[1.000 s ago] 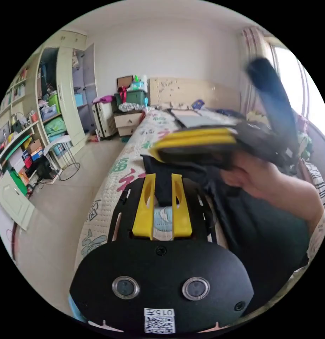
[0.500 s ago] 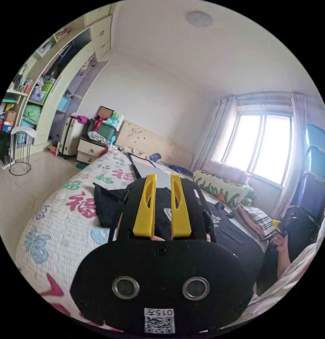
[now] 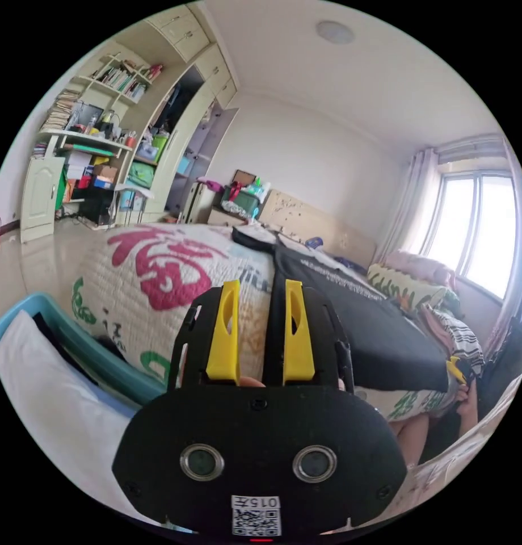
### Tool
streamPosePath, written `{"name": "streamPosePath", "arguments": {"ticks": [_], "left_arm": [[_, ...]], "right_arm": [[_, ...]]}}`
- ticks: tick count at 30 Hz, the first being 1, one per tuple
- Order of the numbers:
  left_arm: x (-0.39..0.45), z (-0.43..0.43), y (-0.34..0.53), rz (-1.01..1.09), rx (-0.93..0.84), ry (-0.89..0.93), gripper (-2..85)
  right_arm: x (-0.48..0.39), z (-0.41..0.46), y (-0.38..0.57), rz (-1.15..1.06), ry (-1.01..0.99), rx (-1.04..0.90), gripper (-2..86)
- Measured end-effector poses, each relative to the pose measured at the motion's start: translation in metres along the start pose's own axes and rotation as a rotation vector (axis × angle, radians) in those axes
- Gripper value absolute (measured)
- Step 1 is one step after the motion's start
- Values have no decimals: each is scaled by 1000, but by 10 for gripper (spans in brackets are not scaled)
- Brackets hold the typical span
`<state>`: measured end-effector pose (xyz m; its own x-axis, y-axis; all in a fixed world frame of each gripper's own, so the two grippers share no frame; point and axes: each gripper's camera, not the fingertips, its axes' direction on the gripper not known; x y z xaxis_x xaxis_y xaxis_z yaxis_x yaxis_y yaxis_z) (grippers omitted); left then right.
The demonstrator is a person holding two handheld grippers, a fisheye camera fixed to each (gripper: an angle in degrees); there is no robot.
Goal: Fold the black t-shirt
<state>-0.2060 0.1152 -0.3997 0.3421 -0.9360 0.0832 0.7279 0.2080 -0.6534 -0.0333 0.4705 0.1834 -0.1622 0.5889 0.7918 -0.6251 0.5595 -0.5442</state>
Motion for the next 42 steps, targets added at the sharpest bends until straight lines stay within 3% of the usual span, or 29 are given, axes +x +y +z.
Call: {"name": "streamPosePath", "arguments": {"ticks": [7,14,20,25,34,42], "left_arm": [[-37,61,1,-63,-77,18,78],[-41,118,-2,89,-138,-76,74],[-52,155,0,225,-171,-117,18],[-92,151,-5,186,-120,-103,5],[-172,200,28,120,-153,-50,-3],[-235,165,36,75,-115,-81,-8]], "right_arm": [[-62,-2,-10,-141,61,-93,110],[-145,1,-8,-269,88,-193,81],[-193,-12,-20,-247,107,-185,16],[-225,-45,-42,-198,49,-150,-5],[-326,-27,-50,-306,220,-237,-2],[-363,-103,-92,-260,117,-219,33]]}}
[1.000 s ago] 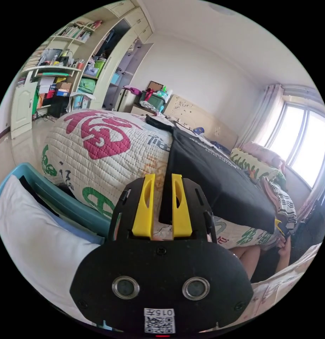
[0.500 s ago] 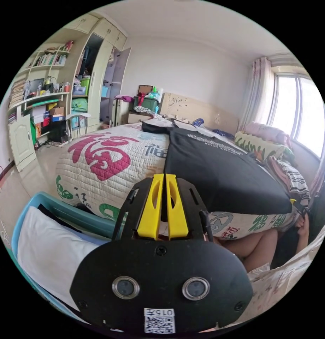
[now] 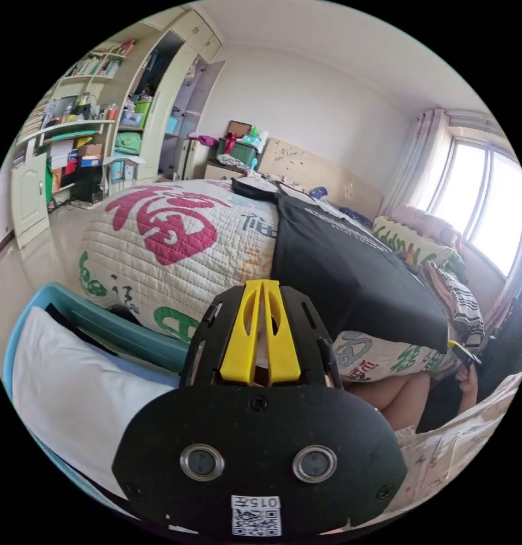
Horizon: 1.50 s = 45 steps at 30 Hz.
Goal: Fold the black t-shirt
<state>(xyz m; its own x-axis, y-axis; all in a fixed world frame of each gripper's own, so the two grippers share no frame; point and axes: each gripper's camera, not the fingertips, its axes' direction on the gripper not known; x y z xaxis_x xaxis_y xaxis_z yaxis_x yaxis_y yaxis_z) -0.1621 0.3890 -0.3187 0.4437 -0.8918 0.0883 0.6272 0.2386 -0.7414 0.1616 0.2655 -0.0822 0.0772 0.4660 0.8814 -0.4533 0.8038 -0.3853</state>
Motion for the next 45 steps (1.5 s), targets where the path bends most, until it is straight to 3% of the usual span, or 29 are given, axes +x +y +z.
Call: {"name": "streamPosePath", "arguments": {"ticks": [5,8,13,17,20,26,31,35,40,43,45], "left_arm": [[-13,-47,-1,19,228,133,-9],[2,-59,-7,84,334,255,-9],[48,-20,-25,224,235,467,-9],[98,11,-19,315,162,609,-9],[136,17,-2,409,166,613,-9],[204,41,6,551,102,605,-9],[264,86,-14,617,26,688,-9],[357,170,-69,588,-54,762,-6],[530,317,-132,515,-201,870,6],[686,424,-147,682,-437,852,8],[800,498,-133,815,-560,709,8]], "right_arm": [[-12,-70,-55,115,90,229,43],[-31,-76,-125,112,49,265,58],[-39,-61,-263,242,26,351,78],[-7,-33,-386,493,33,340,107],[42,2,-460,667,-28,269,141],[139,62,-566,1012,119,41,127],[169,57,-608,1007,25,153,108],[167,49,-632,1005,73,138,36],[148,32,-647,997,50,159,18],[136,23,-653,997,42,160,15],[127,18,-656,996,35,161,13]]}}
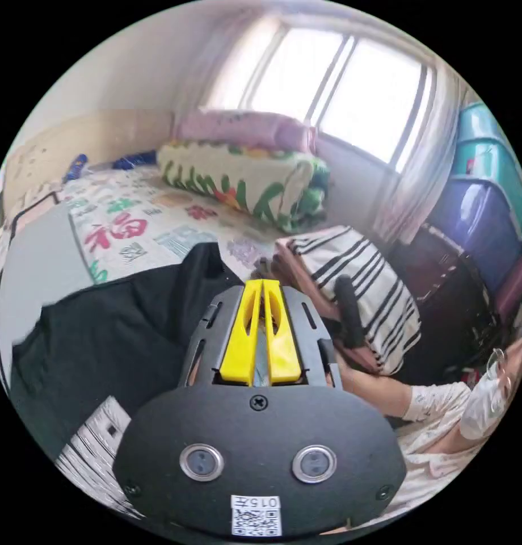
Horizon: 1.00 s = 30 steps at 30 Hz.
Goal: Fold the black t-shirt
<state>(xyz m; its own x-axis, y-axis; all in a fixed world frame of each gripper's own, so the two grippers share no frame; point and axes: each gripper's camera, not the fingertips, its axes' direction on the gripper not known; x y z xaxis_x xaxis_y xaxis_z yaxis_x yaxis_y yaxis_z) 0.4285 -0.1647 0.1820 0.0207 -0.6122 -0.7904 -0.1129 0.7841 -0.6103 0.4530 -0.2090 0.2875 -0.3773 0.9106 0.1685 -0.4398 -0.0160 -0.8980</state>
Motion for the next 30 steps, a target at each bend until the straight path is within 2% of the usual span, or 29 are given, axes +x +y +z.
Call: {"name": "streamPosePath", "arguments": {"ticks": [5,9,11,15,19,22,25,30], "left_arm": [[17,138,-103,-51,-83,-302,64],[36,188,-147,-92,52,-526,113],[38,213,-159,-89,35,-538,113],[22,290,-169,-86,-180,-460,109],[29,303,-167,-69,-117,-431,94],[47,304,-170,-20,-84,-439,51],[58,284,-165,-15,21,-457,31],[55,169,-124,-63,268,-440,21]], "right_arm": [[-8,-9,17,19,-17,-1,13],[-12,-14,42,18,-25,1,15],[-12,-17,55,9,-35,-3,16],[-11,-18,87,-18,-30,-5,17],[3,-19,119,-25,-48,-7,17],[14,-19,149,-36,-58,-6,16],[23,-22,182,-64,-84,15,14],[4,-43,262,-343,-137,115,11]]}}
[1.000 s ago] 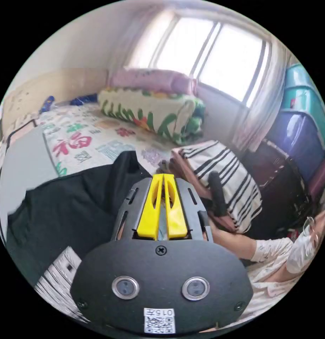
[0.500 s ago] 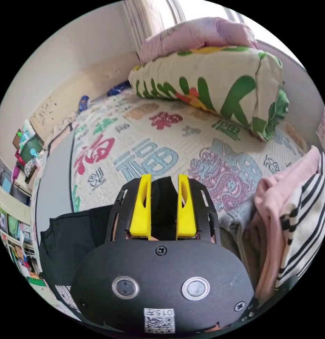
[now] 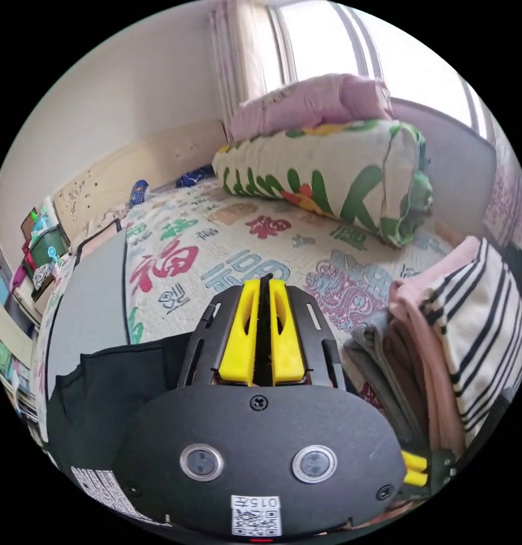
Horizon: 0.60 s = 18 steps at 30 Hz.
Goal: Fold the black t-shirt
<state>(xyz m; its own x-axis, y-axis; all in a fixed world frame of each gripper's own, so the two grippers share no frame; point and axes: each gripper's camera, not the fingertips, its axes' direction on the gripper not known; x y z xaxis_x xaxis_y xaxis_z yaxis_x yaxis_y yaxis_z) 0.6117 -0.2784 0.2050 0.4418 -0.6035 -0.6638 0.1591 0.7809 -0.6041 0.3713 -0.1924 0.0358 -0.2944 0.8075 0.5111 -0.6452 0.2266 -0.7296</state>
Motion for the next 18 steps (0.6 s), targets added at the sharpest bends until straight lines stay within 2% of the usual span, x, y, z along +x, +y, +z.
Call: {"name": "streamPosePath", "arguments": {"ticks": [4,6,10,13,15,18], "left_arm": [[-52,-96,41,7,92,-87,19],[-95,-152,80,4,102,-167,18],[-164,-214,148,-41,90,-219,17],[-205,-233,186,-80,-25,-219,15],[-222,-243,203,-86,-110,-230,13],[-233,-272,200,-57,-142,-339,10]], "right_arm": [[-33,2,62,-224,-144,-49,11],[-59,12,111,-409,-234,-128,12],[-100,41,194,-713,-182,-285,14],[-128,62,266,-949,-71,-357,21],[-138,74,324,-1158,-62,-465,39],[-132,77,366,-1287,-107,-614,96]]}}
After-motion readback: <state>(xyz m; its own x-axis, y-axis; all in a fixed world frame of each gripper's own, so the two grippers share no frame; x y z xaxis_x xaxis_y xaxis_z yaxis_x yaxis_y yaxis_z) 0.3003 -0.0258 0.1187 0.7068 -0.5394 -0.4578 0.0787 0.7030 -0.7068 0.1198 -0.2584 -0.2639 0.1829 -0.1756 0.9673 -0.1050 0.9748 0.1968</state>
